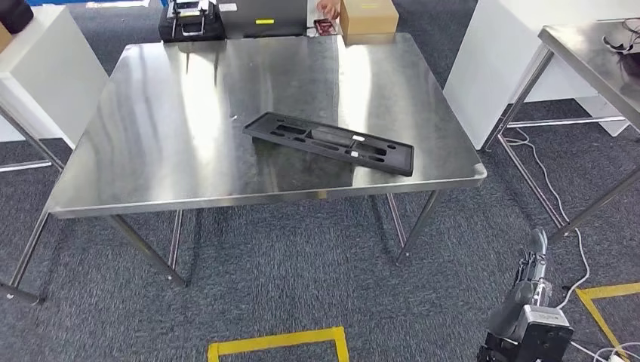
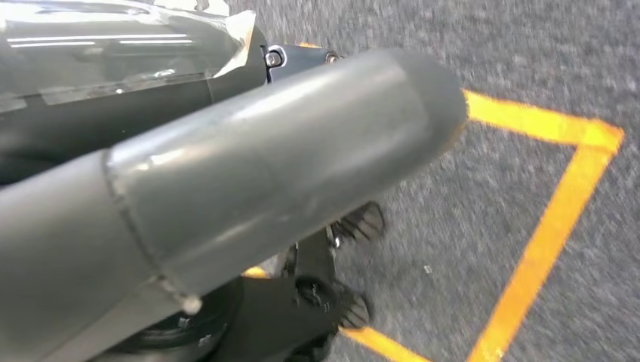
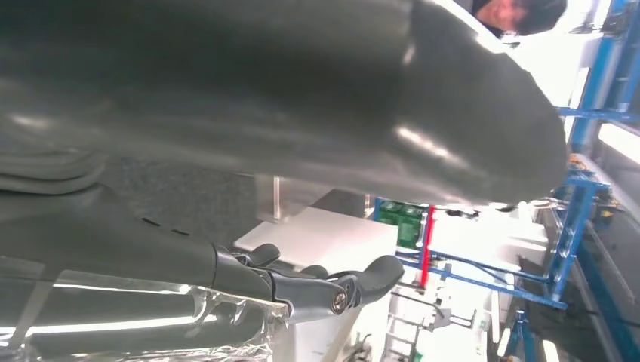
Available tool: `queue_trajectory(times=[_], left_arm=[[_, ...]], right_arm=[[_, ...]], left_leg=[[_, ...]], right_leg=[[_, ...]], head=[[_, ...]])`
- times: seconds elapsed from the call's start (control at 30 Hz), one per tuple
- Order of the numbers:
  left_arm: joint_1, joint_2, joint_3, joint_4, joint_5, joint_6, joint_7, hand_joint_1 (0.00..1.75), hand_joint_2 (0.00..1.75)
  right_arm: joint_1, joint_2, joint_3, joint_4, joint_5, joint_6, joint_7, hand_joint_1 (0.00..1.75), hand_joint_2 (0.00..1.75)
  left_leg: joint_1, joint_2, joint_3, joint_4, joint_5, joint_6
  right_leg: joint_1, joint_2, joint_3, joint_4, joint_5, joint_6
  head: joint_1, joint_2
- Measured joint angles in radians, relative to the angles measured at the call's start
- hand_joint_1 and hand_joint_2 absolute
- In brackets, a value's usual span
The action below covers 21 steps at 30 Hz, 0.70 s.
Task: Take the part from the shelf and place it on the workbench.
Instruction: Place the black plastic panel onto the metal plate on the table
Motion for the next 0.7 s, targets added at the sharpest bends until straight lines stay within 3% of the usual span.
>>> queue_trajectory(times=[0.07, 0.1, 0.13, 0.17, 0.23, 0.3, 0.33, 0.4, 0.43, 0.47, 0.53, 0.57, 0.6, 0.63, 0.67, 0.7], left_arm=[[-0.001, 0.001, -0.001, 0.0, -0.004, -0.001, 0.004, 0.0, 0.0], [0.0, 0.001, -0.002, 0.0, -0.007, -0.002, 0.007, 0.0, 0.0], [0.0, 0.001, -0.003, 0.0, -0.011, -0.003, 0.009, 0.0, 0.0], [0.0, 0.001, -0.004, 0.0, -0.014, -0.005, 0.01, 0.0, 0.0], [0.0, 0.001, -0.006, 0.0, -0.022, -0.008, 0.01, 0.0, 0.0], [0.001, 0.002, -0.011, 0.0, -0.028, -0.014, 0.008, 0.0, 0.0], [0.002, 0.002, -0.015, 0.0, -0.031, -0.019, 0.007, 0.0, 0.0], [0.005, 0.002, -0.021, 0.0, -0.033, -0.03, 0.004, 0.0, 0.0], [0.007, 0.003, -0.023, 0.0, -0.033, -0.036, 0.003, 0.0, 0.0], [0.009, 0.004, -0.025, 0.001, -0.033, -0.04, 0.002, 0.0, 0.0], [0.013, 0.004, -0.027, 0.002, -0.033, -0.043, 0.001, 0.0, 0.0], [0.014, 0.004, -0.027, 0.002, -0.033, -0.043, 0.001, 0.0, 0.0], [0.014, 0.004, -0.028, 0.002, -0.033, -0.044, 0.0, 0.0, 0.0], [0.014, 0.005, -0.028, 0.002, -0.033, -0.044, 0.0, 0.0, 0.0], [0.014, 0.005, -0.028, 0.002, -0.033, -0.044, 0.0, 0.0, 0.0], [0.014, 0.006, -0.028, 0.002, -0.033, -0.045, 0.0, 0.0, 0.0]], right_arm=[[-0.002, 0.0, -0.007, 0.008, -0.003, -0.001, 0.001, 0.0, 0.0], [-0.004, 0.0, -0.01, 0.012, -0.005, -0.002, 0.001, 0.0, 0.0], [-0.004, -0.001, -0.013, 0.016, -0.008, -0.004, 0.001, 0.0, 0.0], [-0.004, -0.001, -0.016, 0.02, -0.012, -0.006, 0.001, 0.0, 0.0], [-0.003, -0.002, -0.023, 0.025, -0.023, -0.012, -0.003, 0.0, 0.0], [0.001, -0.003, -0.027, 0.028, -0.034, -0.018, -0.013, 0.0, 0.0], [0.004, -0.003, -0.028, 0.029, -0.039, -0.021, -0.019, 0.0, 0.0], [0.013, -0.004, -0.031, 0.033, -0.046, -0.028, -0.03, 0.0, 0.0], [0.018, -0.004, -0.033, 0.035, -0.049, -0.032, -0.034, 0.0, 0.0], [0.023, -0.005, -0.035, 0.038, -0.052, -0.036, -0.037, 0.0, 0.0], [0.028, -0.006, -0.037, 0.041, -0.055, -0.041, -0.04, 0.0, 0.0], [0.03, -0.006, -0.037, 0.043, -0.056, -0.042, -0.04, 0.0, 0.0], [0.032, -0.006, -0.038, 0.044, -0.057, -0.042, -0.041, 0.0, 0.0], [0.033, -0.006, -0.039, 0.046, -0.057, -0.043, -0.042, 0.0, 0.0], [0.034, -0.007, -0.04, 0.048, -0.057, -0.043, -0.042, 0.0, 0.0], [0.035, -0.007, -0.04, 0.049, -0.057, -0.044, -0.043, 0.0, 0.0]], left_leg=[[-0.005, 0.003, -0.031, 0.001, 0.024, 0.011], [-0.008, 0.005, -0.047, 0.002, 0.036, 0.014], [-0.011, 0.006, -0.061, 0.003, 0.049, 0.015], [-0.014, 0.006, -0.075, 0.004, 0.061, 0.015], [-0.02, 0.006, -0.099, 0.006, 0.084, 0.013], [-0.026, 0.006, -0.118, 0.011, 0.104, 0.006], [-0.027, 0.007, -0.125, 0.013, 0.113, 0.001], [-0.026, 0.009, -0.134, 0.014, 0.13, -0.009], [-0.024, 0.008, -0.14, 0.019, 0.125, -0.015], [-0.02, 0.007, -0.148, 0.034, 0.101, -0.022], [-0.012, 0.002, -0.174, 0.121, -0.001, -0.037], [-0.008, 0.001, -0.187, 0.185, -0.054, -0.044], [-0.003, 0.001, -0.197, 0.248, -0.087, -0.05], [0.003, 0.001, -0.197, 0.294, -0.092, -0.056], [0.009, 0.001, -0.183, 0.311, -0.074, -0.062], [0.015, 0.001, -0.153, 0.295, -0.043, -0.066]], right_leg=[[0.003, 0.002, -0.036, 0.125, -0.094, -0.016], [0.004, 0.002, -0.043, 0.184, -0.121, -0.017], [0.006, 0.002, -0.038, 0.219, -0.126, -0.012], [0.009, 0.002, -0.017, 0.222, -0.113, -0.004], [0.013, 0.002, 0.075, 0.128, -0.076, 0.003], [0.02, 0.003, 0.177, -0.019, -0.075, -0.007], [0.024, 0.003, 0.203, -0.068, -0.085, -0.013], [0.026, 0.003, 0.204, -0.099, -0.09, -0.025], [0.023, 0.002, 0.196, -0.1, -0.083, -0.033], [0.019, 0.0, 0.189, -0.101, -0.074, -0.044], [0.014, -0.003, 0.167, -0.102, -0.051, -0.061], [0.014, -0.003, 0.154, -0.101, -0.039, -0.065], [0.013, -0.004, 0.142, -0.101, -0.027, -0.064], [0.013, -0.005, 0.128, -0.099, -0.015, -0.061], [0.011, -0.006, 0.115, -0.097, -0.004, -0.057], [0.008, -0.006, 0.102, -0.093, 0.006, -0.051]], head=[[0.004, 0.0], [0.005, 0.0], [0.005, 0.0], [0.005, 0.0], [0.005, 0.0], [0.004, 0.0], [0.003, 0.0], [0.003, 0.0], [0.003, 0.0], [0.002, 0.0], [-0.001, 0.0], [-0.002, 0.0], [-0.003, 0.0], [-0.003, 0.0], [-0.003, 0.0], [-0.003, 0.0]])
